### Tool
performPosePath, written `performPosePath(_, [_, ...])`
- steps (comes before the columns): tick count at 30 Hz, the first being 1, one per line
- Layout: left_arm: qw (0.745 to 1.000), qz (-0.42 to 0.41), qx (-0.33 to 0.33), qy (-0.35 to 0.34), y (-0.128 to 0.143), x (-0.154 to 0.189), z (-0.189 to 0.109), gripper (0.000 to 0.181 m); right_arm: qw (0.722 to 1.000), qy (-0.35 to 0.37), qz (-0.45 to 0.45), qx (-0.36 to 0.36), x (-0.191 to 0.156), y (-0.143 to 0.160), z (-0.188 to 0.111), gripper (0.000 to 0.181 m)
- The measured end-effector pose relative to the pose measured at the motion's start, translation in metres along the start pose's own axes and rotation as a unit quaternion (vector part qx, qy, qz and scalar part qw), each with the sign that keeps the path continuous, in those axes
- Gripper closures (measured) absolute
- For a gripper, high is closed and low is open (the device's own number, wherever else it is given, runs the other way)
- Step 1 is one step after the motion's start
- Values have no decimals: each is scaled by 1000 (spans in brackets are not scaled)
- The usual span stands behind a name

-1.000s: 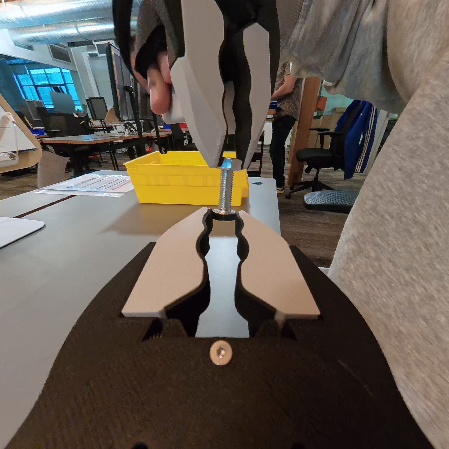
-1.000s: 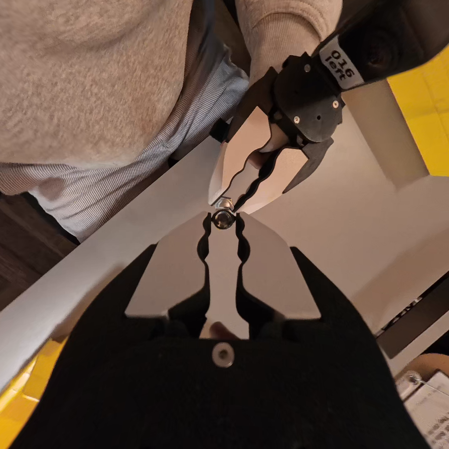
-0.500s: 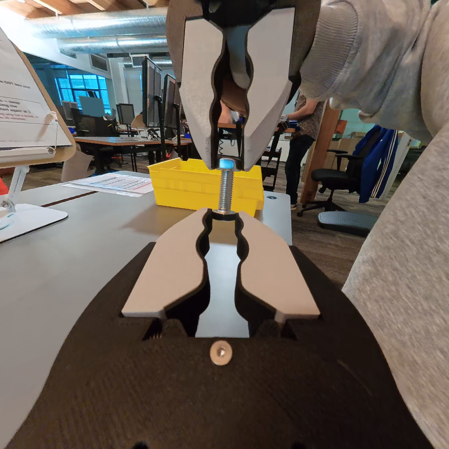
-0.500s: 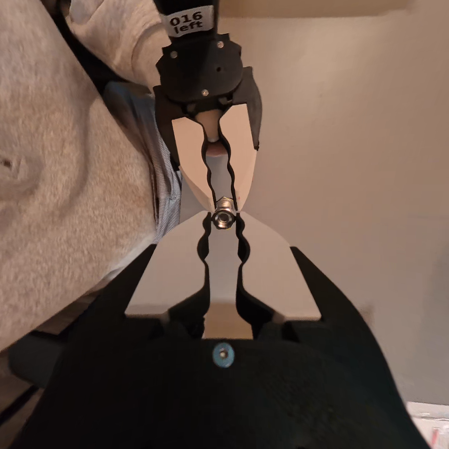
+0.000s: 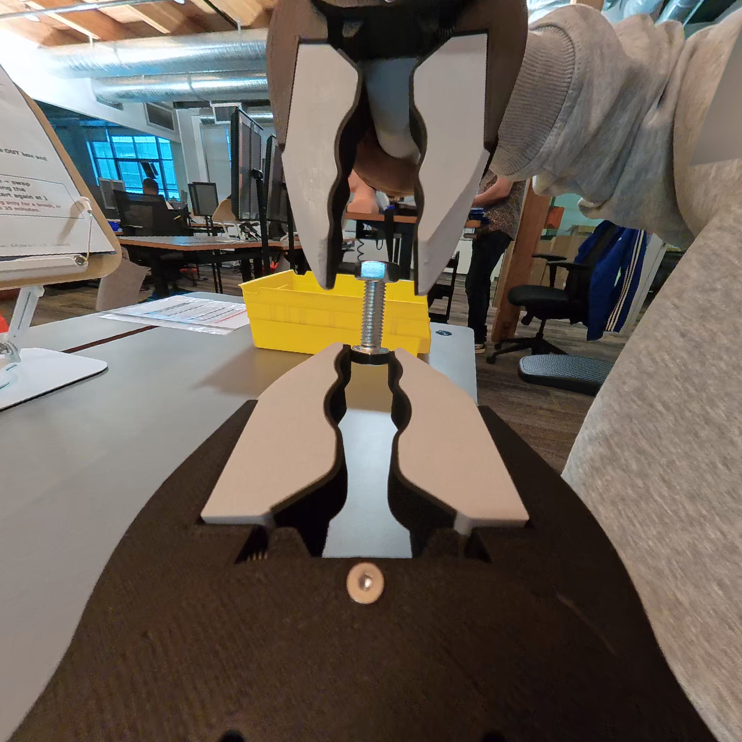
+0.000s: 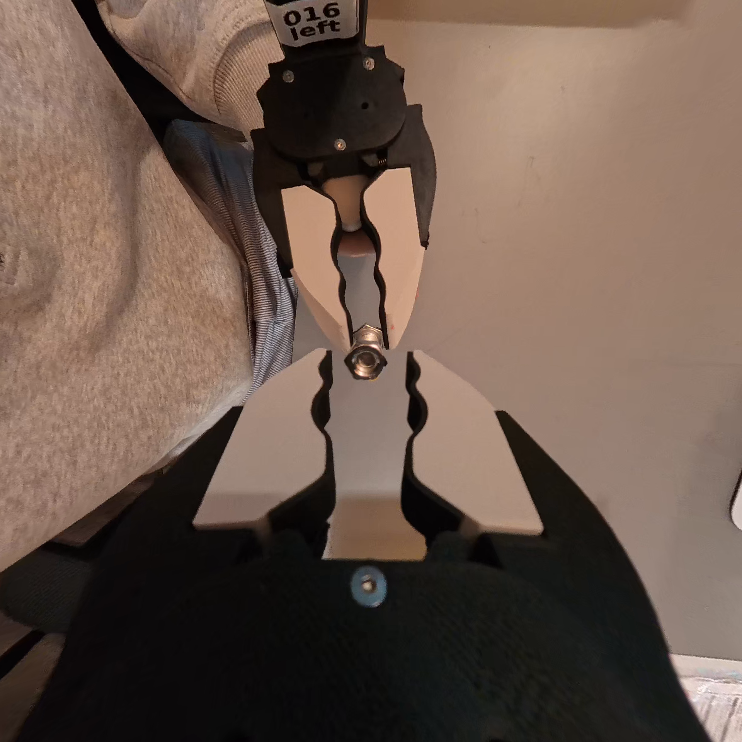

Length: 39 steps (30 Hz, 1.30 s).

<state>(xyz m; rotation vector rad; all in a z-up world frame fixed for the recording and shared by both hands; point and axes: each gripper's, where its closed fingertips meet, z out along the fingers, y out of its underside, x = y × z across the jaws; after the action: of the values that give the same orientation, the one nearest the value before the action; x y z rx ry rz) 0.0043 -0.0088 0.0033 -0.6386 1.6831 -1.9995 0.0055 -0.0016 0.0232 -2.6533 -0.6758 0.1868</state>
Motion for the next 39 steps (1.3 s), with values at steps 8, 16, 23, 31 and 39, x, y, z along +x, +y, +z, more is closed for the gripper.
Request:
performPosePath(8, [1000, -24, 15, -9, -2, -8, -4, 163, 994, 47, 4, 99, 14, -8, -17, 141])
performPosePath(16, [994, -33, 23, -101, 0, -40, -13, 163, 940, 117, 98, 306, 47, 2, -20, 134])
performPosePath(23, [993, -16, 20, -114, 0, -34, -5, 163, 832, 112, 114, 532, 21, 14, -37, 130])
performPosePath(31, [994, -36, -20, -98, 23, -23, 43, 163, 797, 237, 141, 537, 30, 59, -24, 140])
performPosePath(39, [998, -22, -8, -57, 24, -14, 60, 163, 745, 198, 147, 619, 23, 57, -41, 130])
